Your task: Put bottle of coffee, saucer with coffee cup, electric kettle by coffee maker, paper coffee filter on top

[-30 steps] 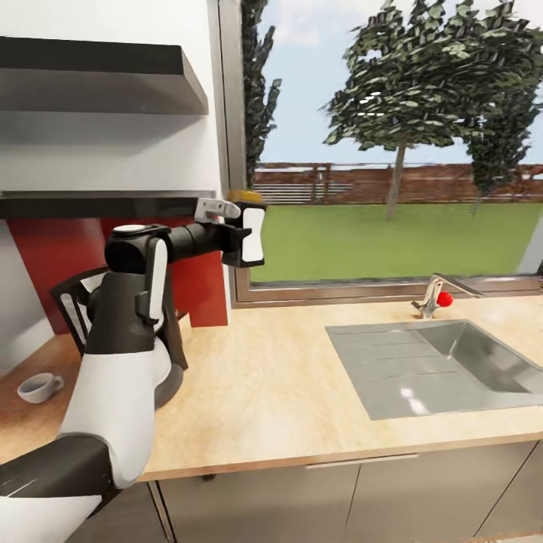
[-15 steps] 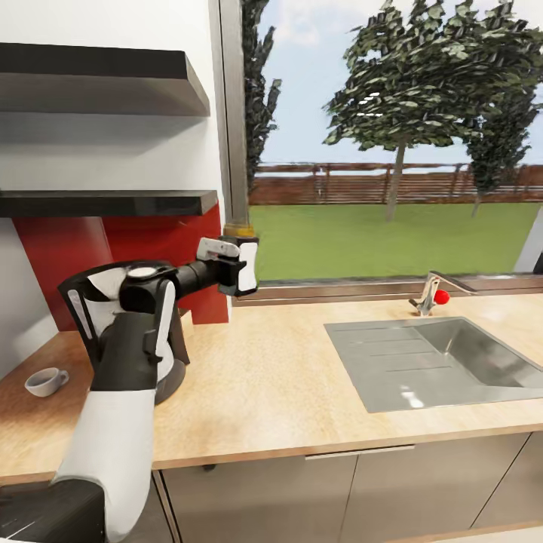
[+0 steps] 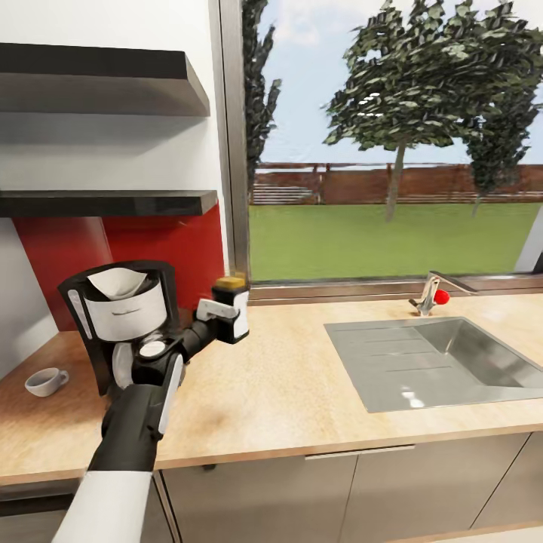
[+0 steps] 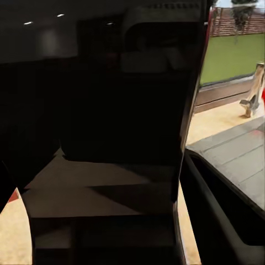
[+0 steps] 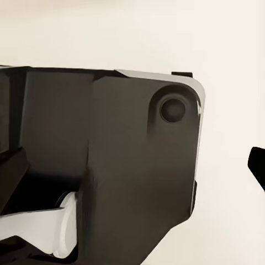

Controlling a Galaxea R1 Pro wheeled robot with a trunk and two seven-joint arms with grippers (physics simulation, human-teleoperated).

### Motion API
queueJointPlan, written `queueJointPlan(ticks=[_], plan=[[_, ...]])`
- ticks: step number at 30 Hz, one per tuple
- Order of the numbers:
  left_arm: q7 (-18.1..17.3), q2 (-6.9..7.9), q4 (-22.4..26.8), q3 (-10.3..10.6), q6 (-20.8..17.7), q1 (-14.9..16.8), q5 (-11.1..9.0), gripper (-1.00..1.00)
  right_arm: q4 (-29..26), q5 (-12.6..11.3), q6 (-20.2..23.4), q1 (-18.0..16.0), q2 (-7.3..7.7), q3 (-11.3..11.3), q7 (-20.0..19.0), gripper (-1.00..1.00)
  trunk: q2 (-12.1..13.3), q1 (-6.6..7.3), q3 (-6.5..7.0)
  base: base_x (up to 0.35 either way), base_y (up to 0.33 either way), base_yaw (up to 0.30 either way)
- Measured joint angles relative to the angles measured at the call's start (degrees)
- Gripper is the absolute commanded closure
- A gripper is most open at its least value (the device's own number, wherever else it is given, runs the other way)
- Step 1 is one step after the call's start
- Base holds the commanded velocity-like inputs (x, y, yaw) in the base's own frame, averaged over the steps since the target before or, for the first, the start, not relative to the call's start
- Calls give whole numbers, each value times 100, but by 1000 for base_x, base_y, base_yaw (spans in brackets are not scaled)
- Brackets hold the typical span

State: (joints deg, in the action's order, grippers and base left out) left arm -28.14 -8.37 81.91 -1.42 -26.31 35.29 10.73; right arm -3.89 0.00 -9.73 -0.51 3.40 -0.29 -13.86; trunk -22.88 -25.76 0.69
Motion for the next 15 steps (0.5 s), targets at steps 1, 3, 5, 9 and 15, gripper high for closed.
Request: queueJointPlan(ticks=[1, 3, 5, 9, 15], plan=[[3, 2, 0, -1, 123, -125, 4, 100, -39, 0, 0, 0, -3, 0, 0, -100, 1, -1, 0, 0, 0, 0], [8, 1, 0, -1, 401, -364, 1, 100, -81, 0, -1, 0, -6, -1, 0, -100, 1, 0, 1, 0, 0, 0], [18, 1, 0, -1, 644, -598, 8, 100, -103, 0, -1, 0, -7, -1, 0, -100, 1, 0, 1, 0, 0, 0], [26, 5, -11, -1, 864, -950, 12, 100, -113, 0, -1, 0, -8, -7, 0, -100, 1, 0, 1, 0, 0, 0], [30, 26, -17, -11, 1406, -1459, 4, 100, -115, 0, -1, 0, -1, -15, 1, -100, 0, 0, 1, 0, 0, 0]])
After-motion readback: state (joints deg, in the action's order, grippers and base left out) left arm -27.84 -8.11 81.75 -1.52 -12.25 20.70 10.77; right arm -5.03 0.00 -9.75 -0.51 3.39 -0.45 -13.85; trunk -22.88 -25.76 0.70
